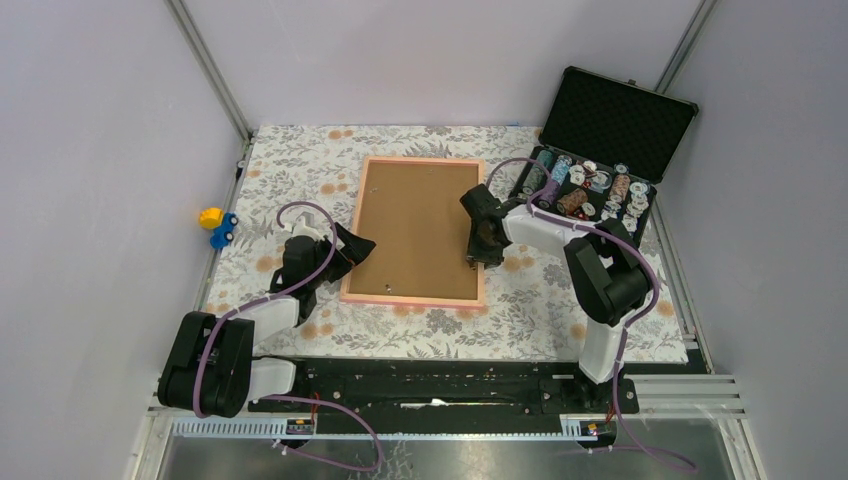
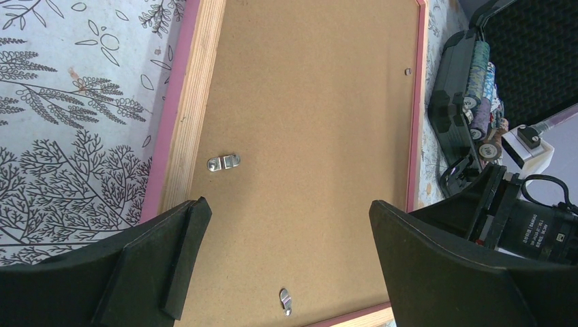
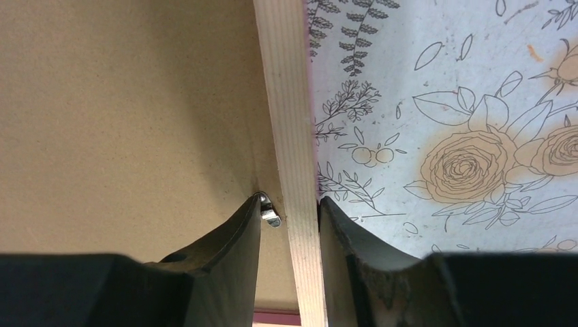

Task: Put the photo into the frame
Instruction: Install the photo frame at the center of the board.

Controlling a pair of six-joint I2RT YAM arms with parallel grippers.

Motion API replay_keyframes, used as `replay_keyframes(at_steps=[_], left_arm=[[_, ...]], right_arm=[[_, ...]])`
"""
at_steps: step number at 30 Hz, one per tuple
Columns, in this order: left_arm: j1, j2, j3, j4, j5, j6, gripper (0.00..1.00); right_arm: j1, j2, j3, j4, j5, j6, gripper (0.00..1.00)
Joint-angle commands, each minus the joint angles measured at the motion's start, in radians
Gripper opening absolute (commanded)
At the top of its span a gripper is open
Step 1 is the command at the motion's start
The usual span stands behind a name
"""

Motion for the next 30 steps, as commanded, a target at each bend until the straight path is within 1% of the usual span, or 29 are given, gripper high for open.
replay_keyframes(at_steps=[1,2,4,8,12,15,16,17,18,20,23,25,27,30], left_arm=[[-0.003,-0.007,0.013,0.045,-0.003,0.014,0.99],[-0.004,-0.008,0.013,0.046,-0.003,0.014,0.99],[-0.004,-0.010,0.011,0.047,-0.003,0.015,0.99],[-0.004,-0.010,0.009,0.049,-0.001,0.015,0.99],[-0.004,-0.018,0.005,0.054,-0.002,0.013,0.99],[-0.004,-0.031,-0.003,0.061,-0.005,0.013,0.99],[-0.004,-0.032,-0.005,0.063,-0.002,0.014,0.99],[-0.004,-0.032,-0.007,0.070,0.002,0.017,0.99],[-0.004,-0.032,-0.007,0.076,0.010,0.020,0.99],[-0.003,-0.032,-0.009,0.092,0.026,0.025,0.99],[-0.004,-0.037,-0.010,0.097,0.032,0.030,0.99],[-0.004,-0.043,-0.010,0.099,0.037,0.036,0.99],[0.000,-0.067,-0.012,0.095,0.049,0.038,0.99],[0.035,-0.095,-0.012,0.076,0.060,0.019,0.99]], right_arm=[[0.016,0.008,0.004,-0.093,0.082,-0.131,0.16],[0.017,0.014,0.010,-0.091,0.091,-0.159,0.13],[0.017,0.028,0.024,-0.093,0.114,-0.217,0.00],[0.016,0.044,0.026,-0.059,0.098,-0.350,0.00],[0.016,0.044,0.027,-0.007,0.030,-0.469,0.00],[0.016,0.036,0.054,0.002,-0.028,-0.501,0.00],[0.016,0.026,0.064,0.001,-0.050,-0.500,0.01],[0.016,0.016,0.072,0.002,-0.082,-0.502,0.08],[0.016,0.001,0.080,0.002,-0.102,-0.501,0.16],[0.016,-0.031,0.091,-0.008,-0.101,-0.483,0.33],[0.017,-0.080,0.099,-0.032,-0.089,-0.455,0.51],[0.017,-0.115,0.082,-0.035,-0.073,-0.435,0.58],[0.016,-0.149,0.039,-0.015,-0.016,-0.384,0.65],[0.016,-0.170,-0.014,0.021,0.007,-0.313,0.67]])
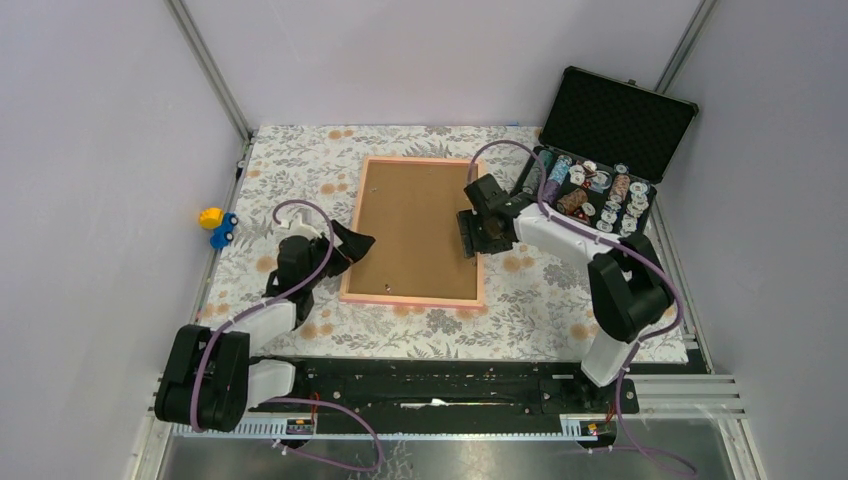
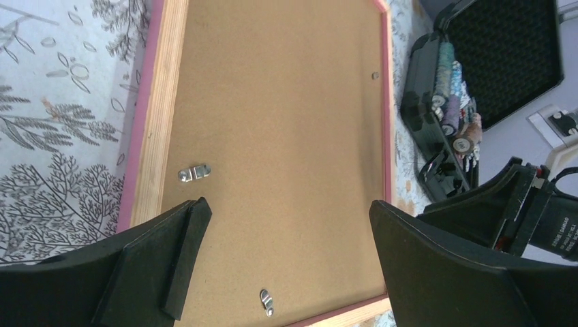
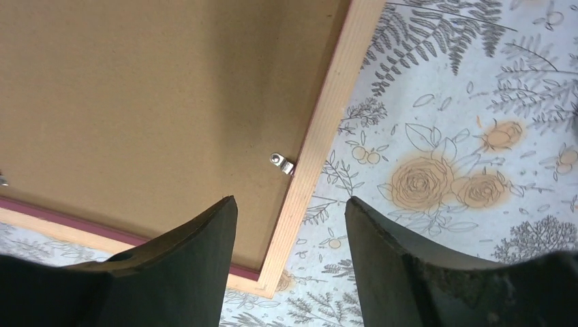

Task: Put the photo into the frame
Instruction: Install the photo frame at the center of the board.

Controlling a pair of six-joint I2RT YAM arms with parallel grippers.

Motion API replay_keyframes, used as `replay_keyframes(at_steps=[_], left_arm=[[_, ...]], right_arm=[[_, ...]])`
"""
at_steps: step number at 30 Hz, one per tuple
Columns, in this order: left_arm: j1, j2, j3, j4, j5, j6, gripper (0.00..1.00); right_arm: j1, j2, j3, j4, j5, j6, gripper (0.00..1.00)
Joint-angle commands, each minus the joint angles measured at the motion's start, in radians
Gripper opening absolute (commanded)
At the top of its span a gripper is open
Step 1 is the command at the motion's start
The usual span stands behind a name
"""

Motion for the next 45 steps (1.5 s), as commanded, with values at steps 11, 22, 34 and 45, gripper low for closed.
replay_keyframes(at_steps=[11,22,34,45], left_arm=[[0.033,-0.082,0.188,-0.386,-0.040,0.044,0.99],[-0.224,-0.214,0.199,-0.664,-0.254,-0.060,0.99],[-0.470,-0.227,0.259,-0.993,-0.543,-0.454,0.99],[-0.462,-0.159,0.278,-0.903,-0.590,-0.269,0.98]], right_arm=[[-0.003,0.071,0.021,0.102,0.138,0.188,0.58],[-0.011,0.119,-0.001,0.098,0.139,0.306,0.32],[0.087,0.021,-0.274,0.378,0.094,0.921,0.00],[0.271,-0.161,-0.368,0.454,0.139,0.801,0.45]])
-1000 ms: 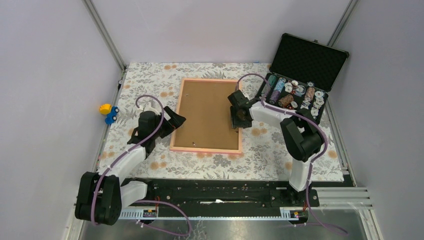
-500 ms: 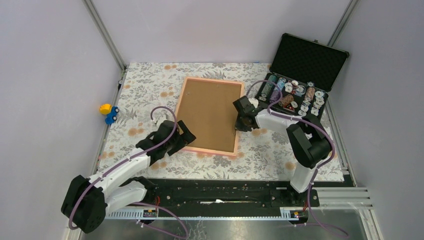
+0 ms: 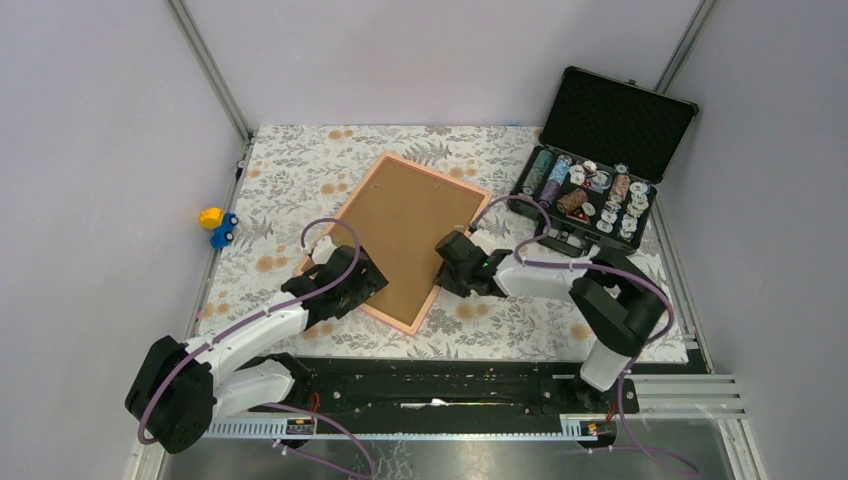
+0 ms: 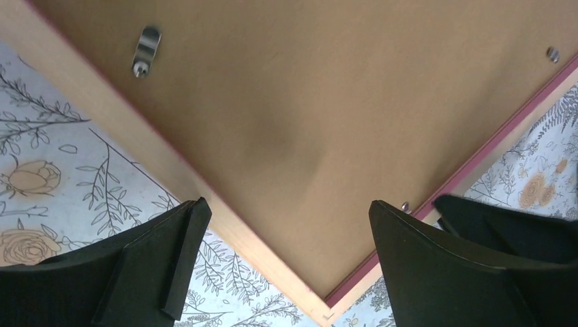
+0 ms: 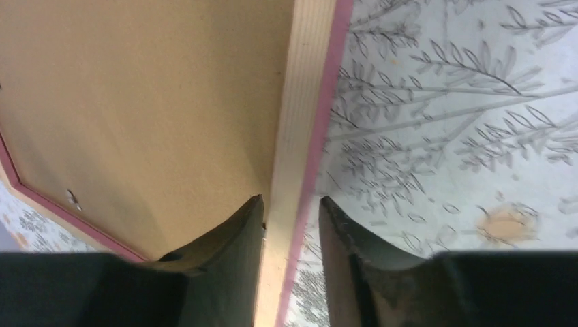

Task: Put the photo into the frame
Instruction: Install the photo frame at the center of the board.

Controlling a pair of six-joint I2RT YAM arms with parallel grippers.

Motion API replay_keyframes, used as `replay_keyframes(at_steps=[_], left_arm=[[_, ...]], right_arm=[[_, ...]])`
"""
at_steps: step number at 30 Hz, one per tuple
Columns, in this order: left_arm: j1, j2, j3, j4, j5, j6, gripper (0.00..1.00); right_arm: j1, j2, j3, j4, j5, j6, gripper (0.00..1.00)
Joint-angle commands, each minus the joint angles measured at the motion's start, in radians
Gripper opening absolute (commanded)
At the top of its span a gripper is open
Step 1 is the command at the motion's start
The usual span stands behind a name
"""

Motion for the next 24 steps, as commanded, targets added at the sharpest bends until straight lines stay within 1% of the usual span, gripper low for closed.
replay_keyframes(at_steps=[1,2,4,5,9,11,13,16,20,22,24], left_arm=[[0.009,-0.023,0.032,0.072,-0.057,0.093,0.98],[0.011,-0.032,0.017,0.091,-0.050,0.101,0.99],[0.013,-0.046,-0.015,0.133,-0.032,0.108,0.98],[0.014,-0.054,-0.030,0.154,-0.024,0.109,0.98],[0.015,-0.072,-0.077,0.189,-0.024,0.119,0.98],[0.014,-0.077,-0.081,0.170,-0.045,0.123,0.98],[0.015,-0.079,-0.088,0.153,-0.066,0.132,0.98],[0.015,-0.075,-0.107,0.165,-0.068,0.143,0.98],[0.015,-0.056,-0.137,0.219,-0.050,0.159,0.98],[0.015,-0.043,-0.142,0.239,-0.044,0.165,0.98],[0.015,-0.029,-0.144,0.249,-0.044,0.163,0.98]], right_arm=[[0.006,-0.152,-0.065,0.009,-0.028,-0.177,0.58],[0.002,-0.186,-0.071,0.006,-0.022,-0.241,0.70],[-0.028,-0.233,-0.048,-0.078,-0.003,-0.334,0.80],[-0.051,-0.249,-0.036,-0.104,-0.004,-0.379,0.84],[-0.184,-0.240,0.026,-0.157,-0.054,-0.483,0.85],[-0.259,-0.187,0.070,-0.175,-0.113,-0.499,0.82],[-0.308,-0.125,0.128,-0.192,-0.144,-0.524,0.80],[-0.335,-0.026,0.244,-0.213,-0.139,-0.600,0.79],[-0.339,0.136,0.453,-0.274,-0.172,-0.792,0.80],[-0.357,0.215,0.552,-0.365,-0.152,-0.781,0.82],[-0.374,0.272,0.612,-0.427,-0.152,-0.722,0.82]])
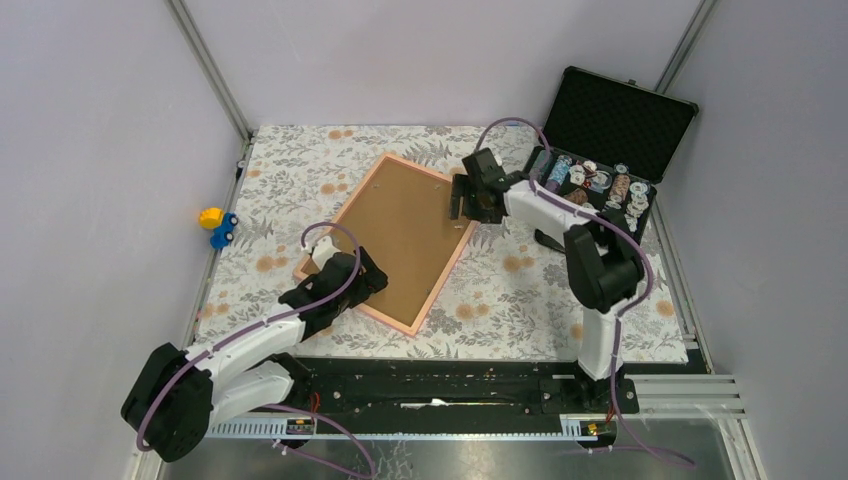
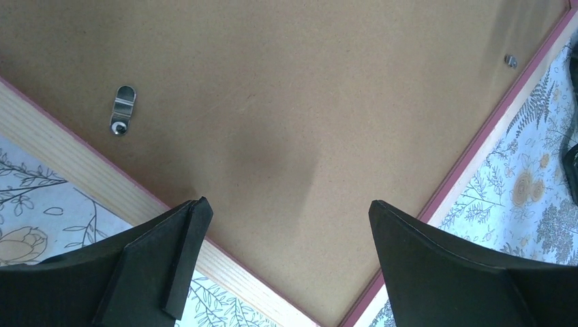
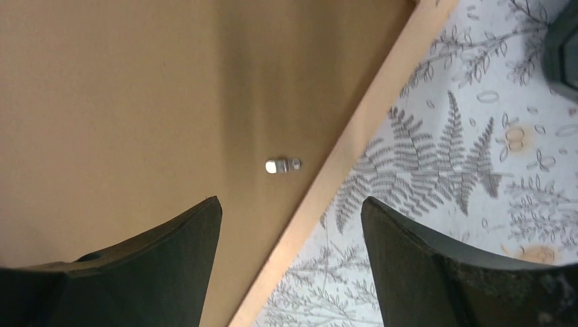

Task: Put the photo into the frame
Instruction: Install the photo frame at the center of the board.

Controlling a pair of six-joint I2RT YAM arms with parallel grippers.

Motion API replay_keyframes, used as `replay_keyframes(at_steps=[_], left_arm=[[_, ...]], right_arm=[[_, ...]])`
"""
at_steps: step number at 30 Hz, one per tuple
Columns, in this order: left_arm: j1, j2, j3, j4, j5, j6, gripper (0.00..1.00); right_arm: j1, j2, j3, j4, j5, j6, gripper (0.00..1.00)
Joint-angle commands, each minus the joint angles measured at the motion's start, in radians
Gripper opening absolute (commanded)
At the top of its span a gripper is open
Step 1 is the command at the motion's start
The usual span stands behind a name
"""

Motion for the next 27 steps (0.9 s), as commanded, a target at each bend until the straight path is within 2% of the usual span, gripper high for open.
replay_keyframes(at_steps=[1,10,21,27], left_arm=[[0.004,0.033,-0.028,0.033,-0.008,0.020,0.98],[0.004,0.023,-0.052,0.063,-0.006,0.016,0.98],[0.004,0.008,-0.069,0.081,-0.001,0.012,0.98],[0.004,0.018,-0.064,0.082,0.002,0.015,0.98]], right_arm=[[-0.033,0.102,0.146,-0.155,-0.001,0.007,0.83],[-0.035,0.221,0.243,-0.189,0.017,0.209,0.79],[-0.033,0.255,0.255,-0.186,-0.010,0.245,0.76],[-0.029,0.267,0.233,-0.188,-0.016,0.263,0.71]])
